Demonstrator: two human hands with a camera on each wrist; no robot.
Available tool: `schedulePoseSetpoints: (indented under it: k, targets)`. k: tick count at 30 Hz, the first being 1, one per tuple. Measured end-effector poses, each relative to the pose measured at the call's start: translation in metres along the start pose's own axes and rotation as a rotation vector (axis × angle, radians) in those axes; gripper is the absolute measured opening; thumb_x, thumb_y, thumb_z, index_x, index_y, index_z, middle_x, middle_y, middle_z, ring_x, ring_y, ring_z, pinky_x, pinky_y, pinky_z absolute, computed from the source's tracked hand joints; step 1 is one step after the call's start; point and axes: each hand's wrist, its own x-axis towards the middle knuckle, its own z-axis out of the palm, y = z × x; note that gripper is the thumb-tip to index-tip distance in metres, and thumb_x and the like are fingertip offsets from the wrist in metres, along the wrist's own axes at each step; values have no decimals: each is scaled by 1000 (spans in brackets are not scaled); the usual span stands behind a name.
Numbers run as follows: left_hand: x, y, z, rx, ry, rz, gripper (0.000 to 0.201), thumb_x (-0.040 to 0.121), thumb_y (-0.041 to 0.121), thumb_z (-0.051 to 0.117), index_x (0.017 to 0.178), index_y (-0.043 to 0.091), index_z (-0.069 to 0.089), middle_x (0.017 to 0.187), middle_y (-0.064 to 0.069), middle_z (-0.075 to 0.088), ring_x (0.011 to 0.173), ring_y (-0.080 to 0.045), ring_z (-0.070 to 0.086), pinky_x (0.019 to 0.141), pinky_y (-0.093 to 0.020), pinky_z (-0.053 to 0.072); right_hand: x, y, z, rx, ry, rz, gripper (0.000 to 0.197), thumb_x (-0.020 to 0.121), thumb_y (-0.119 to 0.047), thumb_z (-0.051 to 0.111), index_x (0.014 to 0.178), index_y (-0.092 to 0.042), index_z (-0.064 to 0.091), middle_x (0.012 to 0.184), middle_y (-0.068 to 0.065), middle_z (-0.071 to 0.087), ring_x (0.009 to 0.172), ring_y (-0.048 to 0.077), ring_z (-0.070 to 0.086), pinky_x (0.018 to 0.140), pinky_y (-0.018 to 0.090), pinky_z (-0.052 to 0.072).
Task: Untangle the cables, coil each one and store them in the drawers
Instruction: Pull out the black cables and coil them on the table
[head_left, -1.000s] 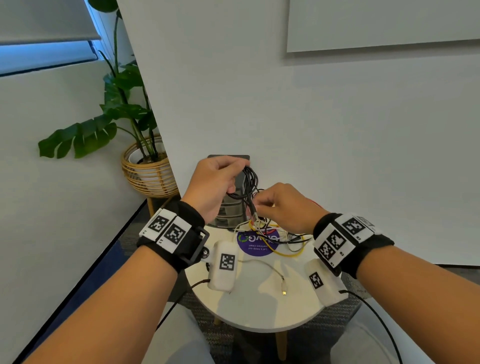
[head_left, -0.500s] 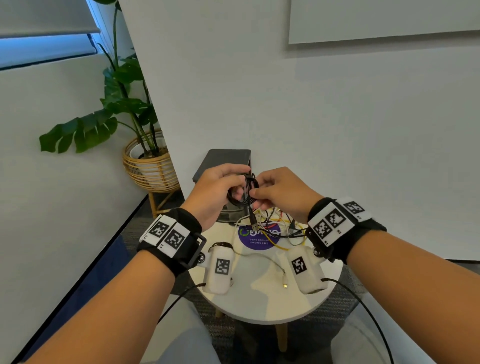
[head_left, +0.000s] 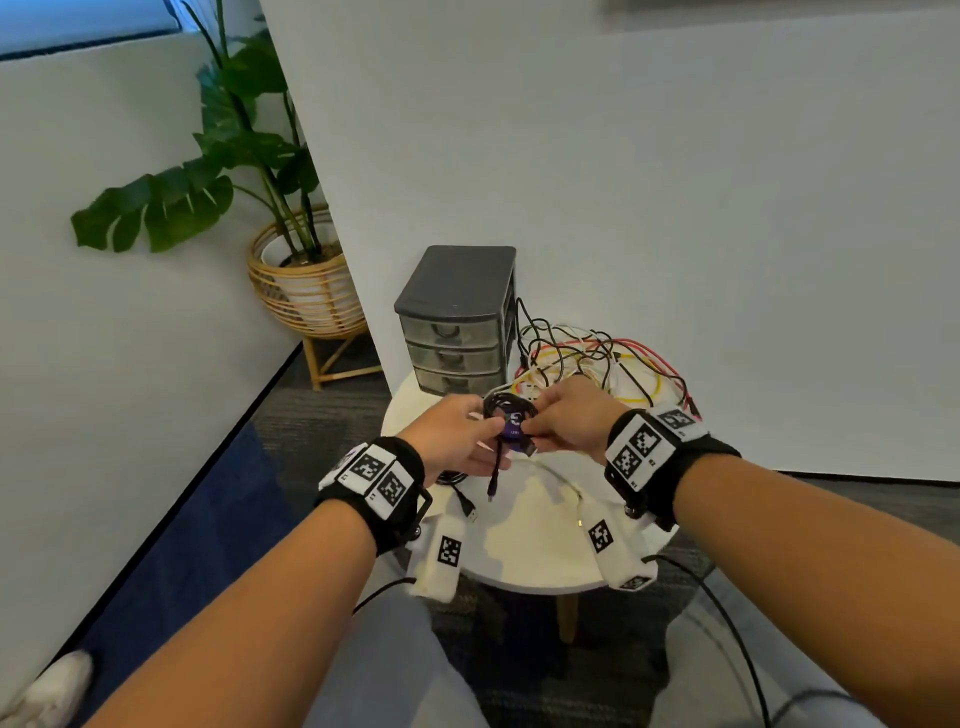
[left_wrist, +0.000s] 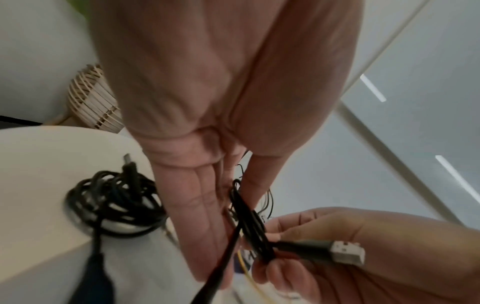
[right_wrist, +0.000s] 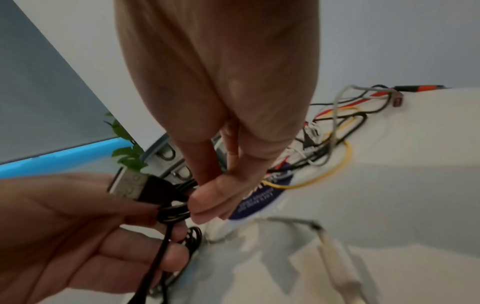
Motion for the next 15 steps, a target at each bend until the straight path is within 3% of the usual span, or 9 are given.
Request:
schedulePoseSetpoints:
  k: [2,5,8,11,15]
  targets:
    - [7,-10,5,46,-14,-93,25,107,12,50,130,5,52,106,-24,74,88,-32,76,74,-35,64,3,19,5,-113,-16,39,15,86,3,73,82,-8,64,86,13,68,78,22,69,81,35,63]
    - [18,-22,10,200,3,-180,27,103,12,58,129,10,51,106,-23,74,88,-34,76,78,-44,64,5,36,15,-174,-38,80,17,82,5,75,82,-7,63,90,17,70,83,27,73,82,41,63]
    - [28,-31,9,446,67,-170,22,98,18,66,119,16,58,104,-16,73,85,-31,77,78,-48,64,6,39,27,-311,-42,76,11,81,-4,79,83,-4,69,91,17,74,86,30,74,84,46,61]
    - [34,-35,5,705,109,-119,22,97,19,66,118,13,65,106,-14,71,91,-31,74,82,-46,63,6,35,35,-544,-33,30,29,80,-19,81,99,1,74,102,19,76,99,32,72,90,48,58]
    - [37,-33,1,943,140,-79,19,93,27,68,105,13,71,92,-10,71,80,-29,74,77,-43,64,10,32,43,-624,-44,-42,27,83,-14,77,103,3,69,100,20,75,91,32,73,83,46,60]
